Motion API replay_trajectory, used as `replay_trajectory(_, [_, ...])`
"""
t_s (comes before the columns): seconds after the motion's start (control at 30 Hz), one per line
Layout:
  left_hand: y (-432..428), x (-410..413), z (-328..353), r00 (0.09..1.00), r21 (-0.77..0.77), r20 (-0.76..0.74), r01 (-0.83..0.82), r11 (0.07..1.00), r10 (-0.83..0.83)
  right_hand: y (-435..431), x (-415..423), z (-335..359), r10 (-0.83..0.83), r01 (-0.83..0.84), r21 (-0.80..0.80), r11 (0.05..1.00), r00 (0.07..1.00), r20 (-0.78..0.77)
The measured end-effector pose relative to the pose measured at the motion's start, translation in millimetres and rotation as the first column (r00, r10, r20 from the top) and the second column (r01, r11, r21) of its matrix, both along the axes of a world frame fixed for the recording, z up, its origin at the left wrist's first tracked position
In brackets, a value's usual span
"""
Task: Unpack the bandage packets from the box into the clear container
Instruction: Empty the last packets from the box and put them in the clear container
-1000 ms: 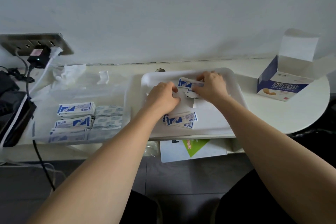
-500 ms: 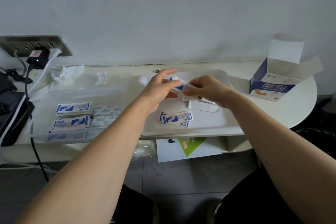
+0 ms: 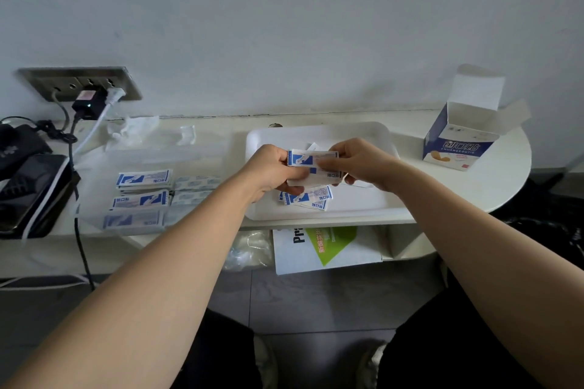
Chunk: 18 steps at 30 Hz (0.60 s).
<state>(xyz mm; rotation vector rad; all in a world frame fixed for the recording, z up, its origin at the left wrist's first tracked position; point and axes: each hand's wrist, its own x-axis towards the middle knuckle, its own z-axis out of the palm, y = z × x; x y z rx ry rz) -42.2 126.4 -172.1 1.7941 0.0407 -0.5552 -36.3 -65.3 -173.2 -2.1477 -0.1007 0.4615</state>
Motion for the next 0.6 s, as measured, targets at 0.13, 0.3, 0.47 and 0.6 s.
replay_trajectory(0.13, [-0.8, -8.4, 1.4, 0.999, -0.028, -0.041, 0.007, 1.000, -0.008, -4.5, -7.0, -4.3, -0.017, 0.017, -0.002, 1.000, 1.000, -0.014])
replay_trajectory(0.3, [2.4, -12.4, -1.1, 0.999, 0.007, -0.035, -0.006, 1.000, 0.006, -1.5, -12.6, -6.4, -0.031, 0.035, 0.079, 0.996, 0.998, -0.049])
replay_trajectory(0.47, [4.3, -14.8, 1.2, 0.999, -0.007, -0.040, 0.000, 1.000, -0.001, 1.0, -12.7, -7.2, -0.039, 0.042, 0.093, 0.995, 0.999, -0.030])
replay_trajectory(0.6, [12.5, -10.5, 5.7, 0.997, 0.027, 0.002, -0.072, 0.997, 0.072, -0.6, -9.0, -2.3, -0.136, 0.131, 0.081, 0.988, 0.989, 0.057])
